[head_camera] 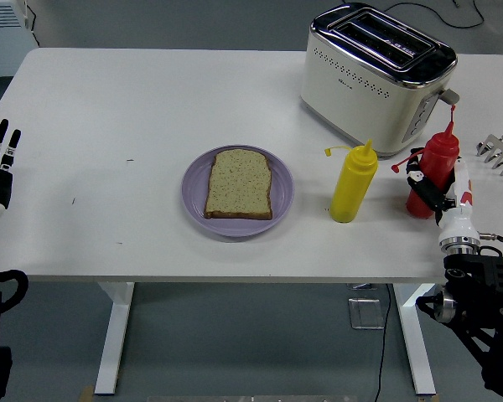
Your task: Pick up the cup,pour liquid into bread,place the cup on the desk
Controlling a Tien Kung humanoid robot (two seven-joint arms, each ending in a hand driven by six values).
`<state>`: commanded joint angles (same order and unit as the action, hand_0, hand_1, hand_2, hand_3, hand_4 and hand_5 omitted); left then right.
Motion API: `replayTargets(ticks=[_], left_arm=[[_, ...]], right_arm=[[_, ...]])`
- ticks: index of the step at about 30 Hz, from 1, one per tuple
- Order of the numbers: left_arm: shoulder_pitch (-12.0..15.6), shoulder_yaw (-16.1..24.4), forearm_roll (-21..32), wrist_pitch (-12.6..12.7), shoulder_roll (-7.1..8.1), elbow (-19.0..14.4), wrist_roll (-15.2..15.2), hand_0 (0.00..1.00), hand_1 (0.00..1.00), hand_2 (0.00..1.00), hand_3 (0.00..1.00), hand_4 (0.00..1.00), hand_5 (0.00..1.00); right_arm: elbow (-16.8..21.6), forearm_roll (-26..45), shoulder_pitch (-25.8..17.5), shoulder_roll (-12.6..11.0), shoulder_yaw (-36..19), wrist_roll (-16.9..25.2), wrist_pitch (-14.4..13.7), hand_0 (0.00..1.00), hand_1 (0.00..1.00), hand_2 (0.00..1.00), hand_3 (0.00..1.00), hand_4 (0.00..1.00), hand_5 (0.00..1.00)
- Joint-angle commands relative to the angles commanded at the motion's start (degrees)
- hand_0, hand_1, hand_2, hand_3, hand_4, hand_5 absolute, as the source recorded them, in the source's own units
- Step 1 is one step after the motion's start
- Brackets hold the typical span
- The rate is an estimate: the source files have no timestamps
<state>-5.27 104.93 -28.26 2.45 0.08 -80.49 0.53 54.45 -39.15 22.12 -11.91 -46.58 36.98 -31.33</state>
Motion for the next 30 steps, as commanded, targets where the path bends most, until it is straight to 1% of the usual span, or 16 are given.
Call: replayTargets(ticks=[4, 5, 10, 11, 16, 17, 22, 23, 28, 29, 30], left_arm=[[0.1, 0.0, 0.0, 0.0, -0.01, 0.0, 0.0, 0.794, 0.754, 0.758, 0.712, 0.508, 0.989], [0.1, 0.0, 0.0, 0.0, 0.0, 0.0, 0.0, 0.794, 0.754, 0.759, 0.712, 0.508, 0.989], [0.1, 0.0, 0.0, 0.0, 0.05, 0.0, 0.0, 0.794, 0.754, 0.759, 0.712, 0.508, 0.989], [0.1, 0.0, 0.0, 0.0, 0.05, 0.0, 0.0, 0.794, 0.754, 0.759, 0.712, 0.508, 0.989], [0.0, 0.1, 0.0, 0.0, 0.11, -0.1, 0.0, 0.794, 0.754, 0.759, 0.712, 0.508, 0.989], [0.0, 0.2, 0.0, 0.0, 0.11, -0.1, 0.0, 0.794, 0.754, 0.758, 0.712, 0.508, 0.989], [-0.1, 0.3, 0.0, 0.0, 0.13, -0.1, 0.0, 0.794, 0.754, 0.758, 0.712, 0.508, 0.989], [-0.1, 0.3, 0.0, 0.0, 0.14, -0.1, 0.0, 0.794, 0.754, 0.758, 0.712, 0.508, 0.989], [-0.2, 0.4, 0.0, 0.0, 0.17, -0.1, 0.0, 0.794, 0.754, 0.758, 0.712, 0.508, 0.989], [-0.2, 0.4, 0.0, 0.0, 0.17, -0.1, 0.0, 0.794, 0.754, 0.758, 0.712, 0.508, 0.988], [-0.2, 0.4, 0.0, 0.0, 0.17, -0.1, 0.0, 0.794, 0.754, 0.758, 0.712, 0.508, 0.988]], right_arm=[[0.1, -0.2, -0.3, -0.1, 0.1, 0.0, -0.2, 0.265, 0.227, 0.317, 0.383, 0.383, 0.287], [0.1, -0.4, -0.4, -0.2, 0.2, 0.0, -0.3, 0.284, 0.26, 0.358, 0.408, 0.462, 0.258], [0.5, -1.6, -1.1, -0.6, 0.2, 0.0, -0.5, 0.284, 0.26, 0.358, 0.408, 0.462, 0.258], [0.6, -1.8, -1.2, -0.7, 0.2, 0.0, -0.6, 0.355, 0.351, 0.408, 0.445, 0.553, 0.215], [0.9, -3.1, -1.8, -1.2, 0.0, 0.0, -0.9, 0.355, 0.351, 0.408, 0.445, 0.553, 0.215], [1.0, -3.4, -1.8, -1.3, 0.0, 0.0, -1.0, 0.537, 0.514, 0.506, 0.571, 0.61, 0.214], [1.1, -5.1, -2.1, -1.5, 0.2, 0.0, -1.3, 0.537, 0.514, 0.506, 0.571, 0.61, 0.214], [1.1, -5.4, -2.2, -1.5, 0.2, 0.0, -1.4, 0.703, 0.639, 0.646, 0.749, 0.646, 0.215], [1.0, -6.9, -2.3, -1.6, 0.1, 0.0, -1.4, 0.703, 0.639, 0.646, 0.749, 0.646, 0.215], [1.0, -7.0, -2.3, -1.6, 0.1, 0.0, -1.4, 0.867, 0.773, 0.839, 0.937, 0.699, 0.215], [1.0, -7.1, -2.3, -1.6, 0.0, 0.0, -1.4, 0.867, 0.773, 0.839, 0.937, 0.699, 0.215]])
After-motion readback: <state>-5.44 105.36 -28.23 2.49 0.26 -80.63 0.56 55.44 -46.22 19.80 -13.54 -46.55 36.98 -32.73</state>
